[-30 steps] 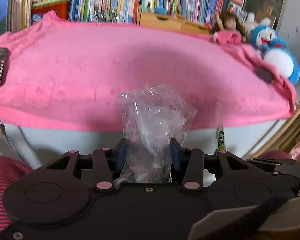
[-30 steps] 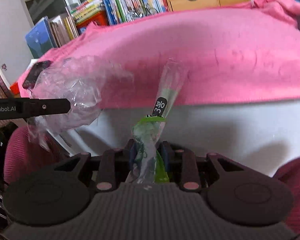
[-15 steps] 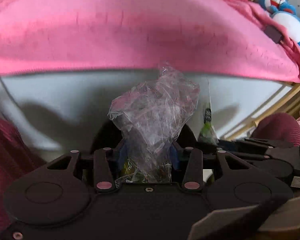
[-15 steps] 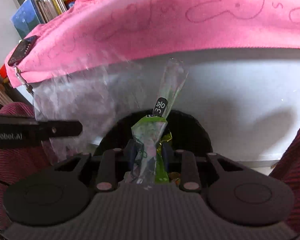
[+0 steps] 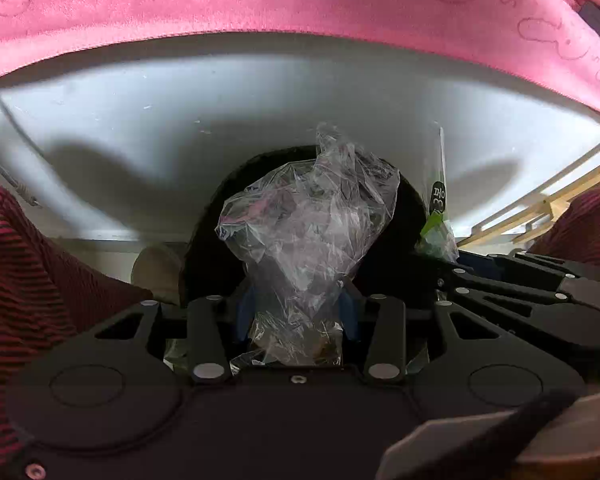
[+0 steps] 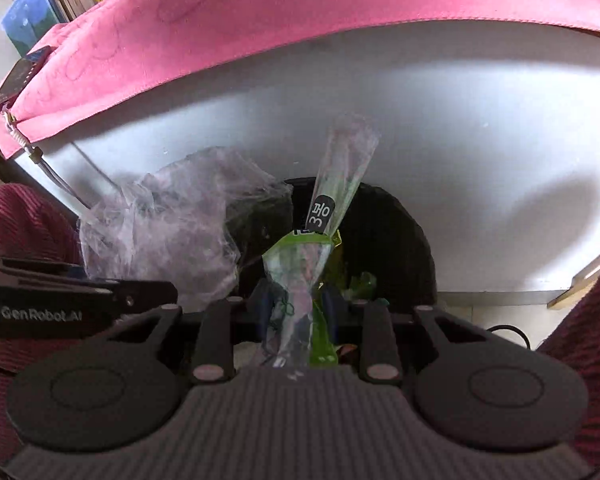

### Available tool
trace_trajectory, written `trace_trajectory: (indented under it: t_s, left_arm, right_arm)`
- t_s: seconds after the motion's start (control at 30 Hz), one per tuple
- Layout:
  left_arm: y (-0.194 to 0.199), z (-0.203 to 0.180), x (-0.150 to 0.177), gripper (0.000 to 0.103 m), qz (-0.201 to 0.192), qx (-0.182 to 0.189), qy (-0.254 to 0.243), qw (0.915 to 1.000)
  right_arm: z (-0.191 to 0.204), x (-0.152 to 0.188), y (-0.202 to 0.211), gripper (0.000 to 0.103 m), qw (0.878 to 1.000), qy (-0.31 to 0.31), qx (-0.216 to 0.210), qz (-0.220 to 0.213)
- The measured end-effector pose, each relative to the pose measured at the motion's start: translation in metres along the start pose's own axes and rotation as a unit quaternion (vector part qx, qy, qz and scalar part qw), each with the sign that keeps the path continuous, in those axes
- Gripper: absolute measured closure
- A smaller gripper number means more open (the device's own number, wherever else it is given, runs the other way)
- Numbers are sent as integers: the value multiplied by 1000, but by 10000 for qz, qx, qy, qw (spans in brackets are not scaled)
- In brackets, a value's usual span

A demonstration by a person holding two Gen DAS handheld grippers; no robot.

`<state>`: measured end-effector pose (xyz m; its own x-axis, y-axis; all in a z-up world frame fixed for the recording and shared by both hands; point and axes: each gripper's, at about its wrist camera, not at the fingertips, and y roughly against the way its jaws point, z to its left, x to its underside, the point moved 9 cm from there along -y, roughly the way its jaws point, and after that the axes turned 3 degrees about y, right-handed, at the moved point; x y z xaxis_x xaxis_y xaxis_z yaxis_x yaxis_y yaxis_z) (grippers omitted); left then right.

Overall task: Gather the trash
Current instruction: 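Carry the clear bag and green packet past the towel edge over the bin, then open both grippers to drop the bag and packet into the bin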

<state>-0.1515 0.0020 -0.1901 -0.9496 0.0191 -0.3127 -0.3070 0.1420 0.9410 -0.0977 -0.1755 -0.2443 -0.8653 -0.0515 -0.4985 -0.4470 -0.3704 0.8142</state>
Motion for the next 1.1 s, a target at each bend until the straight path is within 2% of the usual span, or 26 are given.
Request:
trace_trajectory:
  t_s: [0.33, 0.93, 1.03, 1.07, 1.1]
  left_arm:
    - [-11, -5, -1, 61, 122, -130, -4, 9998]
    - [-17, -2, 0, 59, 137, -247, 63, 9996]
    - [-17, -3, 0, 56, 148, -266, 69, 9995]
    - [-17, -2, 0, 55, 149, -270, 79, 9995]
    - [-17, -2, 0, 55, 148, -275, 85, 9995]
  right_arm:
    - [-8, 6, -9, 67, 9998, -48, 56, 210]
    - [-9, 7, -10, 66, 9998, -41, 21, 218]
    - [-9, 7, -10, 66, 9997, -50, 23, 220]
    - [-9, 7, -10, 63, 9997, -50, 22, 221]
    - [-9, 7, -9, 57, 9998, -55, 22, 213]
